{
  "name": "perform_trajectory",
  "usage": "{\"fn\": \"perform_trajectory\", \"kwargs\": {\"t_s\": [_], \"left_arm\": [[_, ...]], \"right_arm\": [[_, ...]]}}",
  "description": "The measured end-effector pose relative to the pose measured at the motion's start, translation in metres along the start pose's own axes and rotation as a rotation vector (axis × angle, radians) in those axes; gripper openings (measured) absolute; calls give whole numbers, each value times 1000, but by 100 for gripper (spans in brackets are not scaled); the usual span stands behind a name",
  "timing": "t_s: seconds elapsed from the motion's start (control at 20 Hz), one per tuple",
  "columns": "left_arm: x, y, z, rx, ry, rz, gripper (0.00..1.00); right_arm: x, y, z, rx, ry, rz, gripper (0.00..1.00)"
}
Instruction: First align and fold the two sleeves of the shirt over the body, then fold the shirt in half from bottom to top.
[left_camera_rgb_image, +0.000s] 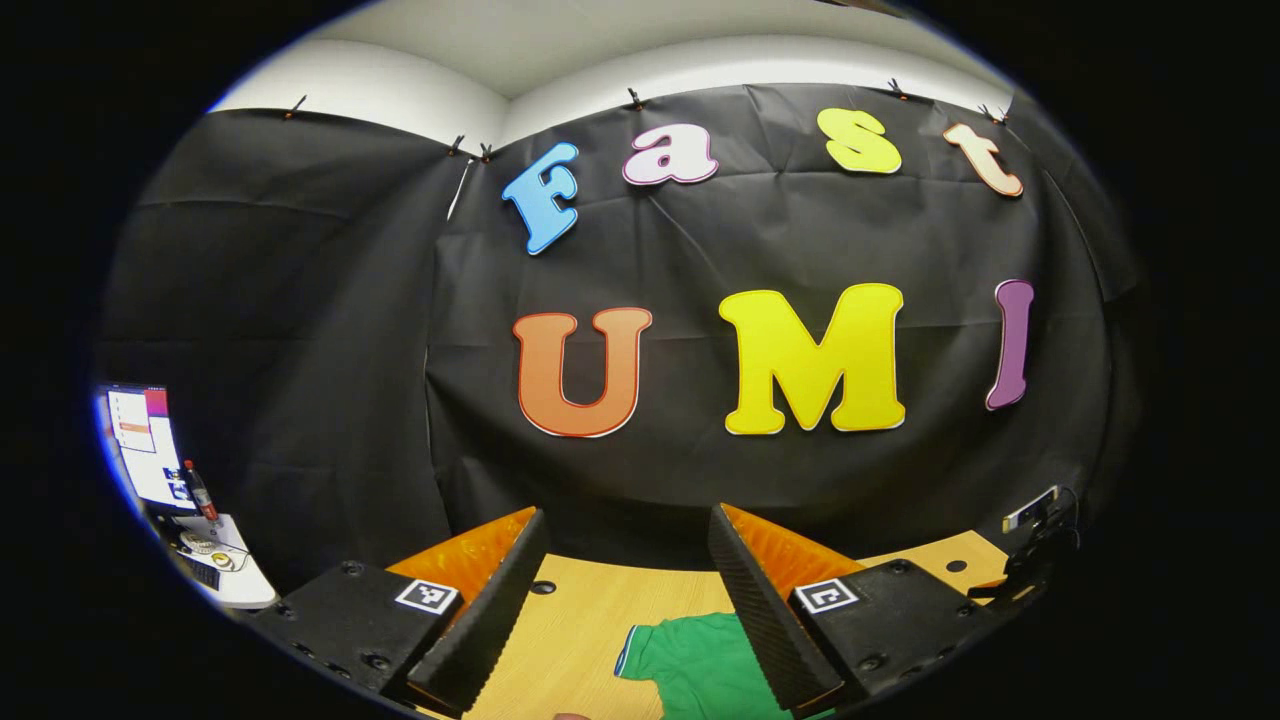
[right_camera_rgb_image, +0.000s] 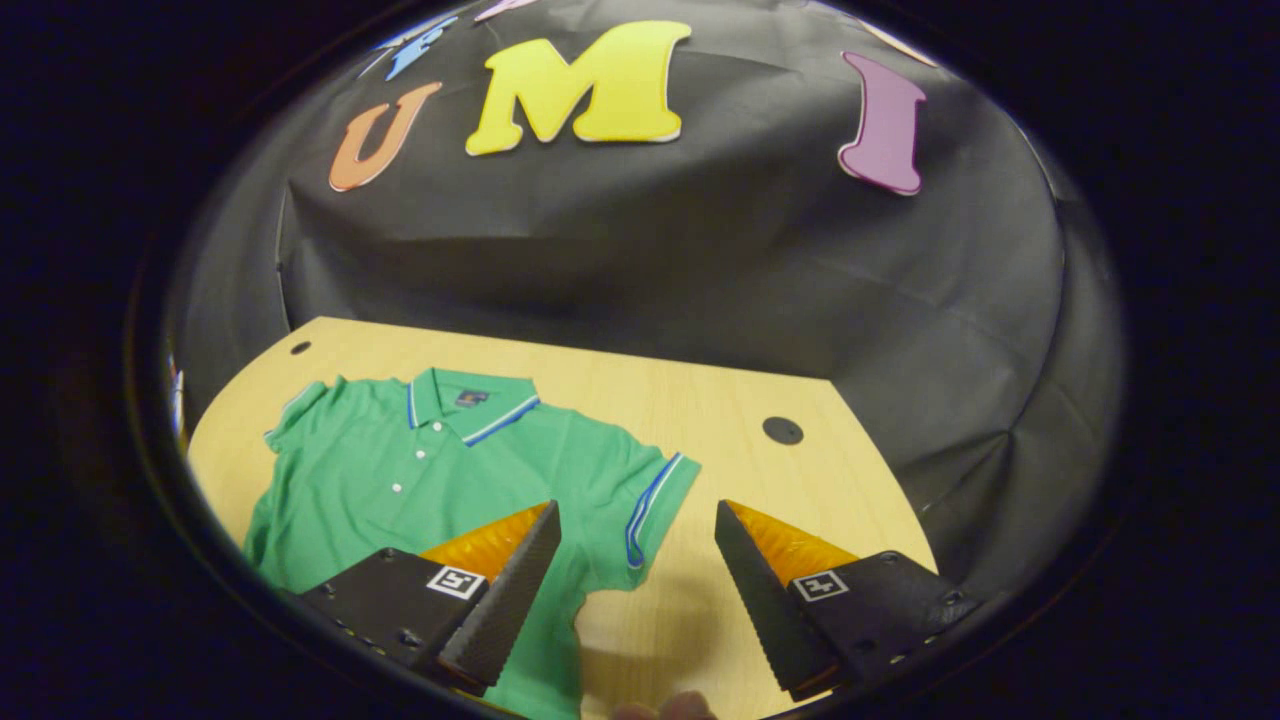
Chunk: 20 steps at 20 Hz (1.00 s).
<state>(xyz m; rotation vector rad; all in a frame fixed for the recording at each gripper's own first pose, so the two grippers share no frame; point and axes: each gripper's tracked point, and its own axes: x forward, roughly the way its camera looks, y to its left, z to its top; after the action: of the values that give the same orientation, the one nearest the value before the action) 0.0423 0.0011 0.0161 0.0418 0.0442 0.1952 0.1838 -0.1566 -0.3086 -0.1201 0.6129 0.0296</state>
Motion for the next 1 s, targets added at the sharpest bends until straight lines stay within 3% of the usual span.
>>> {"fn": "perform_trajectory", "kwargs": {"t_s": [0.2, 0.3, 0.45, 0.6, 0.65, 0.75, 1.0], "left_arm": [[0, -3, -1, 6, 7, -6, 100], [0, -2, -3, 13, 12, -4, 100], [-2, 3, -8, 26, 28, 4, 100], [-1, 6, -10, 37, 35, 8, 100], [-1, 6, -11, 37, 38, 8, 100], [1, 6, -15, 30, 50, 4, 100], [1, 12, -19, 12, 53, 5, 100]], "right_arm": [[37, 2, -23, -45, 83, -2, 96], [49, 4, -32, -36, 133, 5, 91], [57, 4, -42, 19, 191, 17, 57], [61, 1, -48, 30, 224, 5, 32], [62, 2, -46, 47, 226, 0, 15], [61, 5, -47, 60, 241, 15, 2], [40, 11, -15, 63, 168, 36, 0]]}}
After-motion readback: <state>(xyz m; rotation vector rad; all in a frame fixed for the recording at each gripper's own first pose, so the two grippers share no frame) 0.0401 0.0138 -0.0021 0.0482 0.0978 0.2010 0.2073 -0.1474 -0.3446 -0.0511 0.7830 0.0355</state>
